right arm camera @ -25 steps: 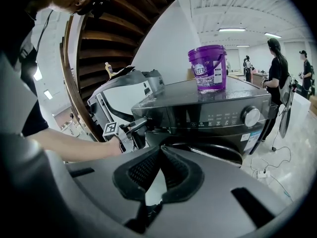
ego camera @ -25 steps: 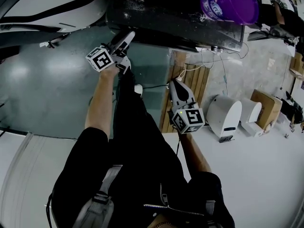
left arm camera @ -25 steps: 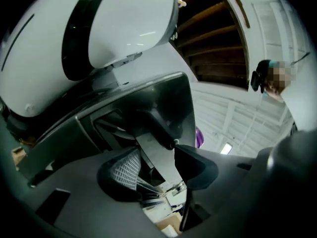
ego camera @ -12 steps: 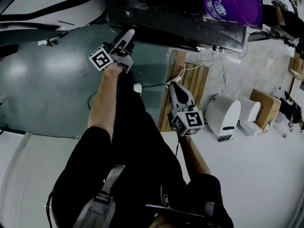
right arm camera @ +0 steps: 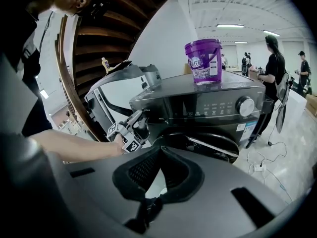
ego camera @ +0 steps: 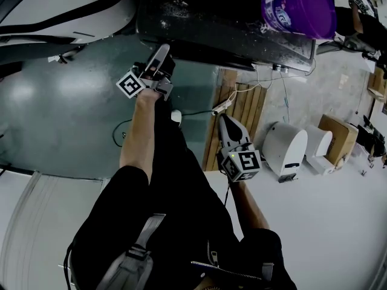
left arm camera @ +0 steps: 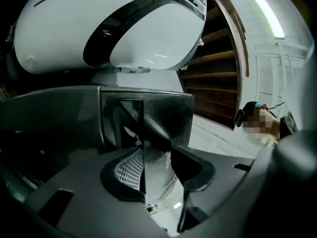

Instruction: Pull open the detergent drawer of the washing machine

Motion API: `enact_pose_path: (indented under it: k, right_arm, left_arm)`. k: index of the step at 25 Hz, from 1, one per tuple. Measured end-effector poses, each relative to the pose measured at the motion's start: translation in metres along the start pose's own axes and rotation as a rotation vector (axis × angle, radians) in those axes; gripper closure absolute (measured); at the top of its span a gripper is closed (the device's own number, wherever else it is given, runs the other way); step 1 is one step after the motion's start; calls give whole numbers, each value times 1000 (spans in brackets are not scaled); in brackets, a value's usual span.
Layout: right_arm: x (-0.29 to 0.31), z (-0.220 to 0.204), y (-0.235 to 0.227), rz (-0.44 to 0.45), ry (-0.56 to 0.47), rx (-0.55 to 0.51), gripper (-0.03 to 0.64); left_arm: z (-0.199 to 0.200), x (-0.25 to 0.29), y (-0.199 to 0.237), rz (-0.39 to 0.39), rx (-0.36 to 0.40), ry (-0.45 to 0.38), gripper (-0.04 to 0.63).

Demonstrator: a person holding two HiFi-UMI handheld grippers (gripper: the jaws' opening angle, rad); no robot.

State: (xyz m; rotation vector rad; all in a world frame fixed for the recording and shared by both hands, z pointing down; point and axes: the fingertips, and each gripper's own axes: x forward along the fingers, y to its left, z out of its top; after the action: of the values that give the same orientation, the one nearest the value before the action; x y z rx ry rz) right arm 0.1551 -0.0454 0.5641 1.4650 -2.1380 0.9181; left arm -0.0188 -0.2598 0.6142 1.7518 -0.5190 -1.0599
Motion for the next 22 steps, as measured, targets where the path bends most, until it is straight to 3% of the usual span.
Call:
enact_pose_path:
  k: [22]
  right_arm:
    - [14, -5, 2, 18, 3, 54, 611]
  left_arm:
    - [-6, -18, -5, -13, 33, 6, 463]
